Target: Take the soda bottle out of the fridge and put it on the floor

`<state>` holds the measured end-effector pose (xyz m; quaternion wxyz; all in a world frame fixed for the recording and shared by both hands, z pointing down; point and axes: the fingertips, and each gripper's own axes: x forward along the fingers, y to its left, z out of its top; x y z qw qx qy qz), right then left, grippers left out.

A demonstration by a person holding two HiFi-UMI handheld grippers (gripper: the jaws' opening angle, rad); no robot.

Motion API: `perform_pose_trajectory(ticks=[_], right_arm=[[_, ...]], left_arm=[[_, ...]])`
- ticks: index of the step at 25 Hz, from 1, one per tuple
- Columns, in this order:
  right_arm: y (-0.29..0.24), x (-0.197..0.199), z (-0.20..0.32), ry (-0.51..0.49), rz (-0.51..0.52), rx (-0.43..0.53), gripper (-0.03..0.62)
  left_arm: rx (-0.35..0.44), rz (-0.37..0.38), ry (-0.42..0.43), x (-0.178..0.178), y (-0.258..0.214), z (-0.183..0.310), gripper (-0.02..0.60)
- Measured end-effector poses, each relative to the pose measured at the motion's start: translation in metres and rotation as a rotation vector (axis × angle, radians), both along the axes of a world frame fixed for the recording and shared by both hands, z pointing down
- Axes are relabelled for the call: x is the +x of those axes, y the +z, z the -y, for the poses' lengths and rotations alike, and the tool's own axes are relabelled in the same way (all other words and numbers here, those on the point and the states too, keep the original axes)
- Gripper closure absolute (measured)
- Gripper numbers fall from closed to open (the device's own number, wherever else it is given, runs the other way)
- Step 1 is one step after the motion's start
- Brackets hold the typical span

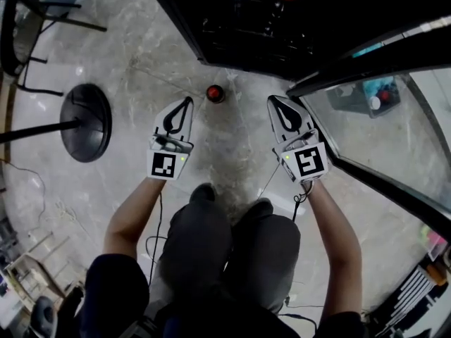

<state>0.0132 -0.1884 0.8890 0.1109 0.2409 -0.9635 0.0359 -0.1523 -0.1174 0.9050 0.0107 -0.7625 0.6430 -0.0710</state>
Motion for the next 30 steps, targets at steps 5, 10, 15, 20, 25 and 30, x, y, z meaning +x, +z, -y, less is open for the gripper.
perform_pose_trajectory(ticks=[5,10,15,20,25,30], right_arm=[[-0.069,0.005,-0.011,-0.002,0.008,0.009,0.576],[-0.152,0.008,-0.022,-0.004,0.010,0.000,0.576],[-0.252,0.010,-0.034,0.010,0.010,-0.005,0.576],[-0.364,0.017,-0.035,0.064,0.037,-0.027,0.576],[-0.476,0.022,-0.047,0.088,0.047,-0.040,0.576],[-0.578,0.027,-0.054,0.107,0.077,-0.025,0.576]], left_arm=[[-0.007,0.013,-0.016,-0.008,-0.076,-0.011,0.558],[-0.017,0.006,-0.010,0.000,-0.171,-0.019,0.558],[-0.023,-0.002,-0.019,0.004,-0.280,-0.027,0.558],[-0.028,-0.007,-0.038,0.001,-0.391,-0.031,0.558],[-0.021,-0.023,-0.025,0.009,-0.504,-0.036,0.558],[0.003,-0.033,-0.041,0.010,-0.600,-0.041,0.558]])
